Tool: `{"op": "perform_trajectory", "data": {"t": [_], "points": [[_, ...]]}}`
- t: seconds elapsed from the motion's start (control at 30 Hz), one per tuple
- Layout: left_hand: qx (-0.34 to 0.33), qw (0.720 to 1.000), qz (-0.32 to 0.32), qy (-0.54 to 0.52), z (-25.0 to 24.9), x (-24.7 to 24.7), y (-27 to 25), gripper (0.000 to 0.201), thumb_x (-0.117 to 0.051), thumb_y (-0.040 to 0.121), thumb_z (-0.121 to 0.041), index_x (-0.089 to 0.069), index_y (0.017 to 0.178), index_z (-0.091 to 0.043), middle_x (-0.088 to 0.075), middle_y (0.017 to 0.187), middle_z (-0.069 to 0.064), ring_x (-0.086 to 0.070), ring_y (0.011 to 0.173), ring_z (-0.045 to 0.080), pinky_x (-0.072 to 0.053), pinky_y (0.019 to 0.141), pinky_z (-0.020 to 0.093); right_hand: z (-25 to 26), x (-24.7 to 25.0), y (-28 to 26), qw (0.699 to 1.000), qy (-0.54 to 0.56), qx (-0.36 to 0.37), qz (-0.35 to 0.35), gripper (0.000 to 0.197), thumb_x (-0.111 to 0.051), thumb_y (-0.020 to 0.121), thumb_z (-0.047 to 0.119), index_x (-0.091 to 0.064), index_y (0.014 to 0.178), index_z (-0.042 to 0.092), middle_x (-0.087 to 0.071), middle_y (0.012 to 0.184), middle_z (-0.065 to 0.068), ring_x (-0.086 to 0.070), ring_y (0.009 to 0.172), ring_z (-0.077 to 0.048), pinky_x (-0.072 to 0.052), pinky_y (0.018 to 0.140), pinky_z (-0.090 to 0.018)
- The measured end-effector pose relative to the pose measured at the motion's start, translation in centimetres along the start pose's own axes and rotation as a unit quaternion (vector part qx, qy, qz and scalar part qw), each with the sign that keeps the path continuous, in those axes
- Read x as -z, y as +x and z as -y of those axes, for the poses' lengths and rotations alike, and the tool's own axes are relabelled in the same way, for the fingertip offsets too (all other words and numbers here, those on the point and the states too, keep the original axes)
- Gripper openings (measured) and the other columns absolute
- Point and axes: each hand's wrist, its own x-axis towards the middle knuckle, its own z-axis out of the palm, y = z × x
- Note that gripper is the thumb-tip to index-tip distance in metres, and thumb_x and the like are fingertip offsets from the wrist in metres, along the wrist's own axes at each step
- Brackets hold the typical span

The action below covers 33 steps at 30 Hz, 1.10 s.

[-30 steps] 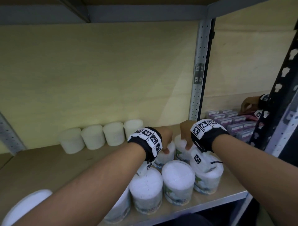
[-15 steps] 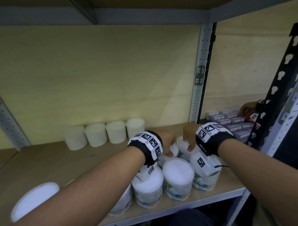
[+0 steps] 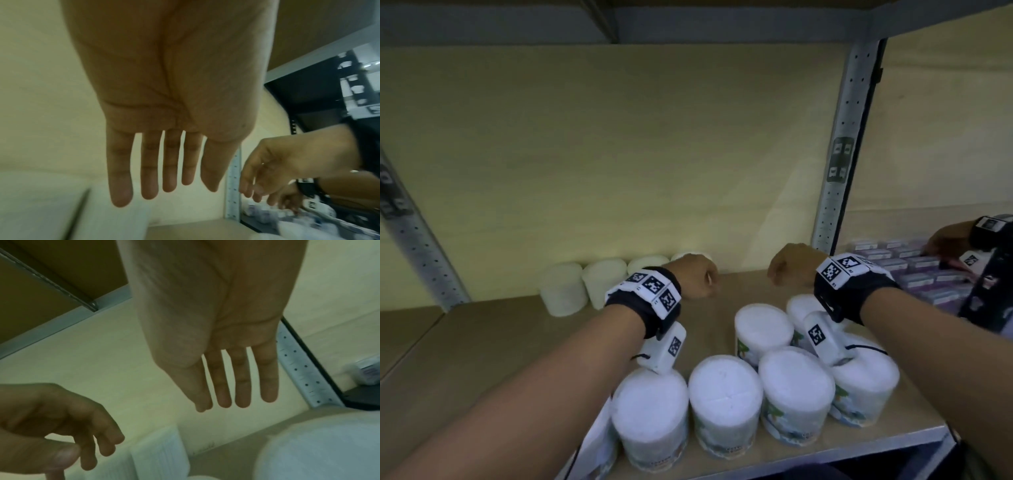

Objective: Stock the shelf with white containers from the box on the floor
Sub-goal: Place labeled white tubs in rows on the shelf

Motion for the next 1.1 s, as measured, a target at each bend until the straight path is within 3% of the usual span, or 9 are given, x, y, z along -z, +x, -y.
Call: {"op": "perform_trajectory", "data": {"t": [0.17, 0.33, 0.5, 0.77, 1.0, 1.1], "points": [[0.072, 0.997, -0.03, -0.021, 5.7, 1.0, -0.2, 0.045, -0.06, 0.09, -0.035, -0.054, 0.129, -0.014, -0.06, 0.124, 0.005, -0.057, 0.111, 0.022, -0.044, 0.089, 0.028, 4.2, 0.0, 2.9, 0.999, 0.005, 0.044, -0.014, 0.033, -0.06, 0.091, 0.024, -0.065, 0.122, 0.013, -0.059, 0.13, -0.005, -0.057, 0.117, -0.022, -0.044, 0.097, -0.028], [0.101, 0.991, -0.072, -0.047, 9.6, 1.0, 0.5, 0.048, -0.06, 0.09, -0.033, -0.051, 0.132, -0.013, -0.055, 0.131, 0.008, -0.055, 0.116, 0.024, -0.043, 0.092, 0.03, 8.3, -0.9, 6.6, 0.995, 0.025, 0.086, -0.034, 0.034, -0.059, 0.092, 0.023, -0.063, 0.124, 0.01, -0.061, 0.127, -0.008, -0.059, 0.113, -0.024, -0.045, 0.093, -0.027], [0.122, 0.988, -0.088, -0.038, 12.7, 0.5, 2.0, 0.049, -0.059, 0.09, -0.034, -0.049, 0.133, -0.012, -0.049, 0.135, 0.011, -0.05, 0.122, 0.027, -0.043, 0.1, 0.035, 10.7, -2.5, 10.4, 0.996, -0.021, 0.081, -0.013, 0.043, -0.06, 0.091, 0.032, -0.056, 0.129, 0.013, -0.05, 0.137, -0.008, -0.053, 0.12, -0.026, -0.044, 0.097, -0.034], [0.128, 0.987, -0.094, -0.036, 15.0, -0.9, 3.7, 0.054, -0.061, 0.088, -0.038, -0.05, 0.133, -0.011, -0.046, 0.139, 0.013, -0.048, 0.125, 0.028, -0.041, 0.102, 0.036, 11.5, -3.6, 13.7, 0.996, -0.066, 0.047, 0.023, 0.065, -0.061, 0.09, 0.038, -0.038, 0.143, 0.009, -0.042, 0.146, -0.01, -0.045, 0.131, -0.027, -0.038, 0.106, -0.034], [0.113, 0.987, -0.105, -0.034, 15.3, -1.3, 4.0, 0.048, -0.063, 0.088, -0.036, -0.057, 0.128, -0.009, -0.05, 0.135, 0.012, -0.05, 0.123, 0.027, -0.039, 0.099, 0.032, 12.0, -3.7, 14.5, 0.994, -0.094, 0.04, 0.04, 0.057, -0.067, 0.085, 0.038, -0.054, 0.13, 0.006, -0.058, 0.13, -0.011, -0.058, 0.115, -0.028, -0.048, 0.095, -0.034], [0.109, 0.987, -0.11, -0.041, 15.5, -1.4, 4.1, 0.048, -0.064, 0.087, -0.036, -0.059, 0.126, -0.009, -0.053, 0.133, 0.012, -0.053, 0.12, 0.027, -0.041, 0.097, 0.032, 12.0, -3.8, 14.3, 0.995, -0.088, 0.037, 0.033, 0.06, -0.068, 0.084, 0.039, -0.052, 0.132, 0.009, -0.055, 0.133, -0.01, -0.056, 0.118, -0.027, -0.046, 0.095, -0.033]]}}
